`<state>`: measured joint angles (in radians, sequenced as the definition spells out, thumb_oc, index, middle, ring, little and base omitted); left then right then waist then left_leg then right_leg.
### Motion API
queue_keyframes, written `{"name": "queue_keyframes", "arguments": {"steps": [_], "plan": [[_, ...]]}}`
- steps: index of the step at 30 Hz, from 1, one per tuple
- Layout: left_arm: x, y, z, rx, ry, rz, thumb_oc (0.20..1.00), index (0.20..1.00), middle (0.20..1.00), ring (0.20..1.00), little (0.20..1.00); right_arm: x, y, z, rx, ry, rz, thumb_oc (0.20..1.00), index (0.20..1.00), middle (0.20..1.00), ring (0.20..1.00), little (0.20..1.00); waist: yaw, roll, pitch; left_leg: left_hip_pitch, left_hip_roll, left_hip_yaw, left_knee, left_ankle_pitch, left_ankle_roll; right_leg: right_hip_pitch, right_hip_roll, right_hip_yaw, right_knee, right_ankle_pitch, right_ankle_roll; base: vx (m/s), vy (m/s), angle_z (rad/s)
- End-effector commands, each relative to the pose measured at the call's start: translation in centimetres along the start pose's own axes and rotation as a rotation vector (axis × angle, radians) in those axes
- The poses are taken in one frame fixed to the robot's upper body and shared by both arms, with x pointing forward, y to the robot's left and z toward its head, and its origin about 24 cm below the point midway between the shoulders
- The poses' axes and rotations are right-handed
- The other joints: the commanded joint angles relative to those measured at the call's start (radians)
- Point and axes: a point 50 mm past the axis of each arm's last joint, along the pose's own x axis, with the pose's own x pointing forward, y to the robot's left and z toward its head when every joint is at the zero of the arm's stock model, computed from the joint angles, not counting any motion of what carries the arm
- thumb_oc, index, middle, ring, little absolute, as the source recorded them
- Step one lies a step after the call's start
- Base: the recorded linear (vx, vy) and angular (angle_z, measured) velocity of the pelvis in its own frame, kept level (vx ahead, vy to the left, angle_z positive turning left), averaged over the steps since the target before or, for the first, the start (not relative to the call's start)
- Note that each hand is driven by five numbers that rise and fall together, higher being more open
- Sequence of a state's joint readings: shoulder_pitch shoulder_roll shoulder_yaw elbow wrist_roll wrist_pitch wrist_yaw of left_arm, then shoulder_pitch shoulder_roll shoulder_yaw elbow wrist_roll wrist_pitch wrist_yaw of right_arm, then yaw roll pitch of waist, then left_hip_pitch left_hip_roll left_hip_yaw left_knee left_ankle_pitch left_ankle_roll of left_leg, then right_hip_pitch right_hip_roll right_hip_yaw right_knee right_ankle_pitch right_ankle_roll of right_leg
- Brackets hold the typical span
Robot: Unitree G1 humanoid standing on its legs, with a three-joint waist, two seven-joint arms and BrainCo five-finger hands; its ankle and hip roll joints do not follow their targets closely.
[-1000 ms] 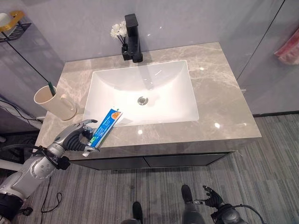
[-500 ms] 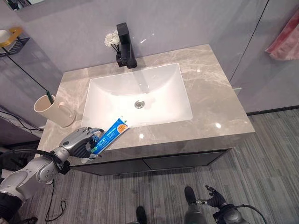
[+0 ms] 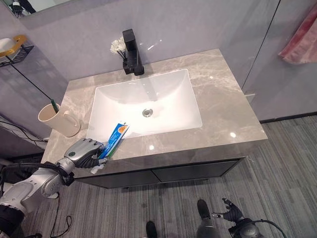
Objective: Put brush and paste in cup on sink, flatten towel.
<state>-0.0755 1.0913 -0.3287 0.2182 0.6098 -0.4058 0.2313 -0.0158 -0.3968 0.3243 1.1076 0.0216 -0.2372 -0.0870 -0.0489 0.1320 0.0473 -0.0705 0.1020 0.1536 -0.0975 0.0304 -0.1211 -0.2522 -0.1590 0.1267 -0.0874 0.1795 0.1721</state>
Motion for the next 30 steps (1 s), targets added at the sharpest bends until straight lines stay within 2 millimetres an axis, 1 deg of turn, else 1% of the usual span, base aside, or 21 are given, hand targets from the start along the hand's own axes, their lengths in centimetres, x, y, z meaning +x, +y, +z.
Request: {"name": "queue_keyframes", "arguments": {"steps": [1,9,10,13,16,20,24,26,27,30], "plan": [[-0.6,-1.4,-0.8,0.053,0.048,-0.059,0.200,0.200,0.200,0.200,0.200,0.3,0.5,1.0,0.032,-0.035,-0.014,1.000,1.000,1.000,1.000,1.000,-0.018,-0.052,0.003,0.008,0.036,-0.012,0.010,0.016,-0.035,-0.017,-0.078,0.015,0.000,0.029,0.082,0.00,0.000,0.00],[-0.4,-0.5,-1.7,0.125,0.078,-0.004,0.200,0.200,0.200,0.200,0.200,0.2,1.2,0.3,0.039,-0.001,-0.005,1.000,1.000,1.000,1.000,1.000,-0.010,-0.069,-0.008,0.016,0.038,-0.018,0.010,0.014,-0.036,0.000,-0.078,0.004,0.000,0.023,0.081,0.00,0.000,0.00],[-0.2,0.0,-1.8,0.146,0.077,0.009,0.200,0.200,0.200,0.200,0.200,0.1,1.3,0.2,0.039,0.006,-0.004,1.000,1.000,1.000,1.000,1.000,-0.008,-0.070,-0.010,0.019,0.038,-0.018,0.010,0.013,-0.036,0.004,-0.078,0.000,0.000,0.021,0.081,0.00,0.000,0.00],[-0.2,0.4,-2.0,0.159,0.080,0.020,0.200,0.200,0.200,0.200,0.200,0.1,1.3,0.1,0.045,0.010,-0.008,1.000,1.000,1.000,1.000,1.000,-0.007,-0.073,-0.011,0.025,0.039,-0.021,0.010,0.012,-0.036,0.010,-0.077,0.000,0.000,0.020,0.081,0.00,0.000,0.00],[-0.4,0.1,-2.5,0.170,0.108,0.029,0.200,0.200,0.200,0.200,0.200,0.1,1.3,0.0,0.057,0.018,-0.019,1.000,1.000,1.000,1.000,1.000,-0.010,-0.074,-0.014,0.032,0.041,-0.020,0.010,0.010,-0.037,0.016,-0.075,0.000,0.000,0.017,0.080,0.00,0.000,0.00],[-0.2,0.7,-2.9,0.191,0.129,0.065,0.200,0.200,0.200,0.200,0.200,0.1,1.0,-0.1,0.129,0.031,-0.056,1.000,1.000,1.000,1.000,1.000,-0.010,-0.076,-0.019,0.042,0.043,-0.017,0.010,0.008,-0.038,0.025,-0.075,0.001,0.000,0.014,0.080,0.00,0.000,0.00],[-0.3,2.8,-3.3,0.232,0.138,0.148,0.200,0.200,0.200,0.200,0.200,-0.1,0.4,-0.9,0.226,0.063,-0.113,1.000,1.000,1.000,1.000,1.000,-0.008,-0.077,-0.025,0.047,0.046,-0.019,0.010,0.006,-0.039,0.031,-0.074,0.000,0.000,0.010,0.080,0.00,0.000,0.00],[-0.3,4.6,-3.6,0.273,0.144,0.211,0.200,0.200,0.200,0.200,0.200,-0.5,-0.2,-2.0,0.289,0.102,-0.157,1.000,1.000,1.000,1.000,1.000,-0.010,-0.079,-0.032,0.054,0.049,-0.019,0.010,0.003,-0.041,0.039,-0.072,0.000,0.000,0.007,0.080,0.00,0.000,0.00],[-0.3,4.6,-3.6,0.273,0.144,0.212,0.200,0.200,0.200,0.200,0.200,-0.5,-0.2,-2.0,0.289,0.102,-0.157,1.000,1.000,1.000,1.000,1.000,-0.010,-0.079,-0.031,0.054,0.049,-0.019,0.010,0.003,-0.041,0.039,-0.072,0.000,0.000,0.007,0.080,0.00,0.000,0.00],[-0.2,6.6,-4.0,0.325,0.142,0.267,0.200,0.200,0.200,0.200,0.200,-0.9,-1.0,-3.3,0.349,0.154,-0.207,1.000,1.000,1.000,1.000,1.000,-0.014,-0.081,-0.038,0.061,0.051,-0.021,0.010,0.001,-0.043,0.047,-0.072,-0.003,0.000,0.004,0.080,0.00,0.000,0.00]]}}
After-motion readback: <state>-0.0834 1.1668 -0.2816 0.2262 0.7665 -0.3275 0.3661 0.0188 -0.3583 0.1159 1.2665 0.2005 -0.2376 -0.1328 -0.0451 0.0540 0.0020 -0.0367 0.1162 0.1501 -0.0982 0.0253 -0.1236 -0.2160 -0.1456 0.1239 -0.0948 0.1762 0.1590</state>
